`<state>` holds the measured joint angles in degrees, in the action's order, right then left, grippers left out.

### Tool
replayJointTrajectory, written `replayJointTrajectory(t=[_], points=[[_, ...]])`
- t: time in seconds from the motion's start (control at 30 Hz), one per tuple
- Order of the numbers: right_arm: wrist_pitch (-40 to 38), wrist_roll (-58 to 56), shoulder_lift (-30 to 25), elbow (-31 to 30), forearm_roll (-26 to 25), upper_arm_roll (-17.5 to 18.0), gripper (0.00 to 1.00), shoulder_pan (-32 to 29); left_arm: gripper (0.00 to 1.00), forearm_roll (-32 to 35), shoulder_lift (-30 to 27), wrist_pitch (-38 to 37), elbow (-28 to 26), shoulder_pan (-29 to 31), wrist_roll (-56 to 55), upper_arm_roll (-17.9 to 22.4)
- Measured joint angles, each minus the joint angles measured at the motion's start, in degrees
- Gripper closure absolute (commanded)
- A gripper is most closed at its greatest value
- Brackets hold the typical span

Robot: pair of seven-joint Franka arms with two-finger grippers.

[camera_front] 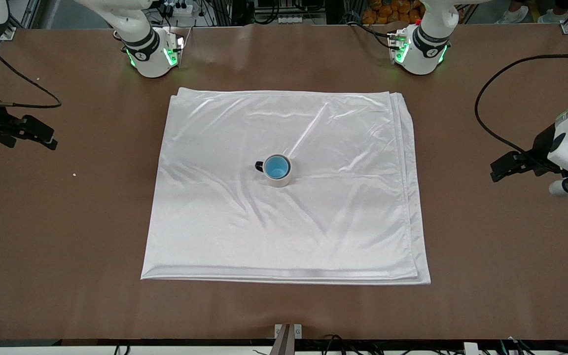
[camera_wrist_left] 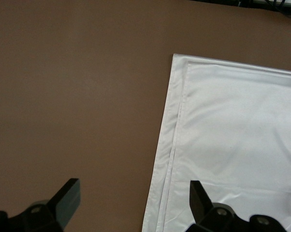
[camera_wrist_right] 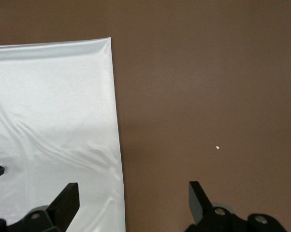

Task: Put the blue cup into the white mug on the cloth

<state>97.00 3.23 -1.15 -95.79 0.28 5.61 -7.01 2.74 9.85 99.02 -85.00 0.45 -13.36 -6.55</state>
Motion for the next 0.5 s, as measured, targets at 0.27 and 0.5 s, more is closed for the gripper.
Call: replayJointTrajectory(t=[0.27,0.5], points=[[0.0,0.0,0.0,0.0,0.0,0.0,0.00,0.0,0.00,0.0,-2.7,0.0,-1.9,0.1,0.8,0.0],[0.0,0.0,0.0,0.0,0.0,0.0,0.00,-0.1,0.00,-0.1,-5.1,0.1,-4.9,0.7,2.4,0.0]])
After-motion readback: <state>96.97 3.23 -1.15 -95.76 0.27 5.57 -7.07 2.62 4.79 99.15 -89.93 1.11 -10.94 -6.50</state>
